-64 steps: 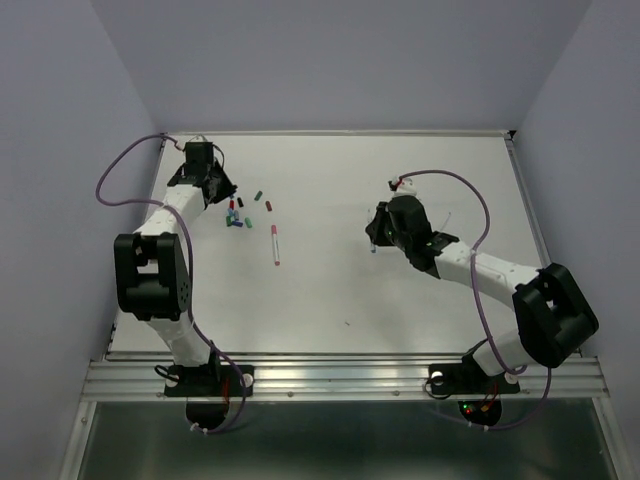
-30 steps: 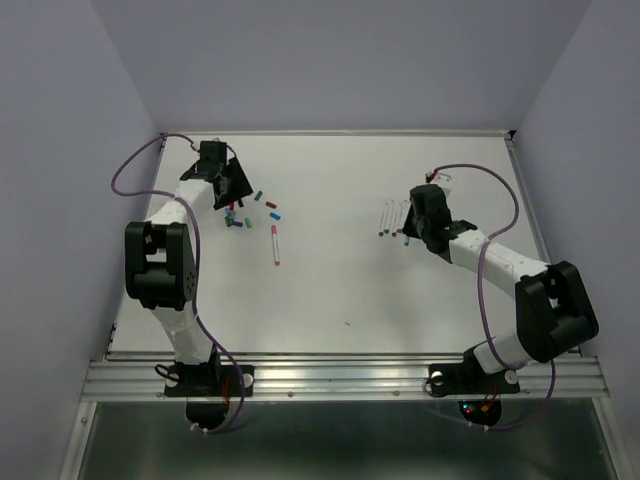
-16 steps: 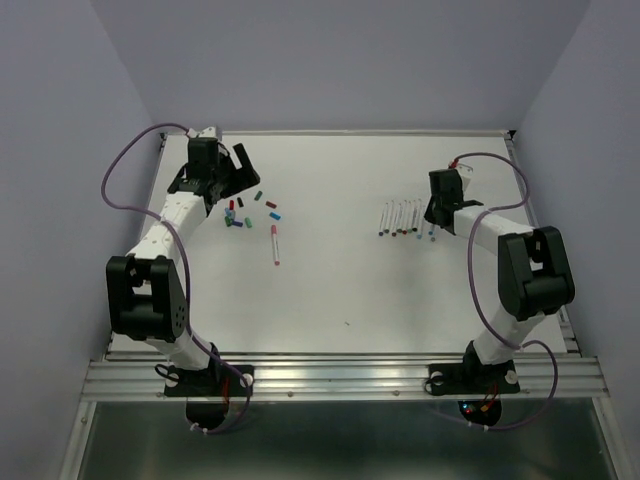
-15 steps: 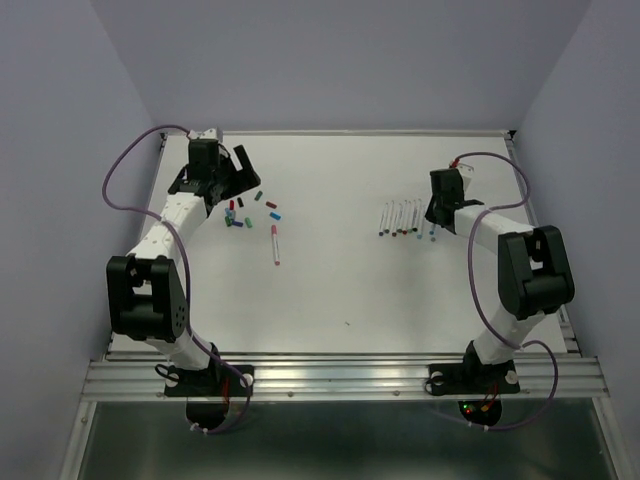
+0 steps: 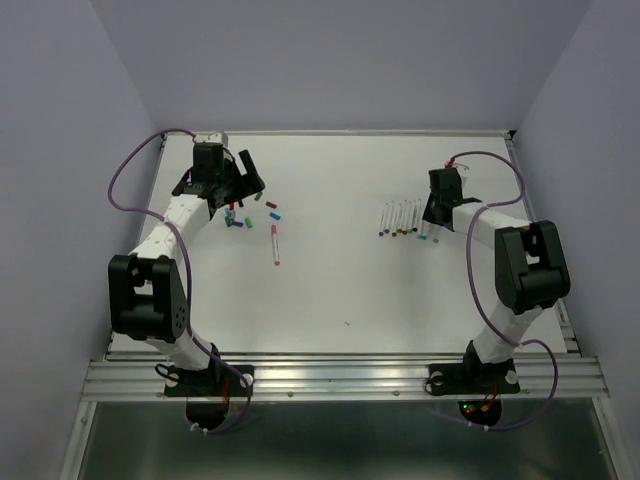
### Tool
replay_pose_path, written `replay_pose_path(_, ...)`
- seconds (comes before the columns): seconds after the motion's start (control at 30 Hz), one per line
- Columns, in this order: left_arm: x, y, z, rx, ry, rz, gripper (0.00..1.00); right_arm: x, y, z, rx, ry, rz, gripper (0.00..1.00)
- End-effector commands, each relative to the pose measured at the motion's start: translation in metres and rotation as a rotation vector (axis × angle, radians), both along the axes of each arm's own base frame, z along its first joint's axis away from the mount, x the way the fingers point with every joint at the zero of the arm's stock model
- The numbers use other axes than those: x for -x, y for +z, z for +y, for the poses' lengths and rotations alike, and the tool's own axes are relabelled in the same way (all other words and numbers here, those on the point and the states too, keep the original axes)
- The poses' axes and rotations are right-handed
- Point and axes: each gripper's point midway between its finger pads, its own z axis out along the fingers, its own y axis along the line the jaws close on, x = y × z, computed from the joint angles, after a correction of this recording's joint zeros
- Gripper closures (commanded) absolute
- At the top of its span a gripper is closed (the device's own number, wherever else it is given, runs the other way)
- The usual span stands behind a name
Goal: Open the pen caps
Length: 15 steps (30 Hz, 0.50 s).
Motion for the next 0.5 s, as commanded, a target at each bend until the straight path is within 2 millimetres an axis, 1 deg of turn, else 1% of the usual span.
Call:
replay_pose_path(0.0,0.001,-0.001,-0.002,0.0,-0.006,-0.011,0.04,-0.015,0.022,0.004,-0.021,-0.005,-0.05,0.66)
replay_pose_path(0.13,0.0,0.0,-0.002,0.0,-0.004,-0.013,0.04,-0.016,0.027,0.009,-0.043,0.019,-0.054,0.64)
replay_pose_path(0.17,0.0,0.001,-0.002,0.002,-0.003,-0.014,0.04,-0.016,0.034,0.016,-0.072,0.05,-0.065,0.62)
replay_pose_path(0.23,-0.001,0.003,-0.001,0.001,0.001,-0.019,0.04,-0.015,0.041,0.025,-0.103,0.1,-0.075,0.55)
replay_pose_path(0.27,-0.001,0.003,-0.001,0.0,0.002,-0.019,0.04,-0.014,0.045,0.037,-0.149,0.151,-0.081,0.53)
replay_pose_path(0.3,-0.001,0.003,-0.001,0.0,0.002,-0.02,0.04,-0.013,0.055,0.043,-0.174,0.173,-0.099,0.51)
replay_pose_path(0.33,-0.001,0.004,-0.001,0.0,0.003,-0.022,0.04,-0.01,0.059,0.054,-0.192,0.208,-0.101,0.47)
replay_pose_path(0.37,-0.001,0.005,-0.001,0.0,0.003,-0.025,0.04,-0.006,0.063,0.069,-0.209,0.257,-0.105,0.41)
replay_pose_path(0.4,-0.002,0.008,0.0,-0.004,0.009,-0.03,0.03,0.001,0.073,0.094,-0.208,0.325,-0.116,0.23)
replay_pose_path(0.43,-0.003,0.011,0.0,-0.003,0.013,-0.037,0.02,0.006,0.076,0.107,-0.202,0.362,-0.121,0.11)
replay_pose_path(0.47,-0.003,0.012,0.001,-0.005,0.019,-0.039,0.01,0.01,0.081,0.122,-0.202,0.399,-0.13,0.0)
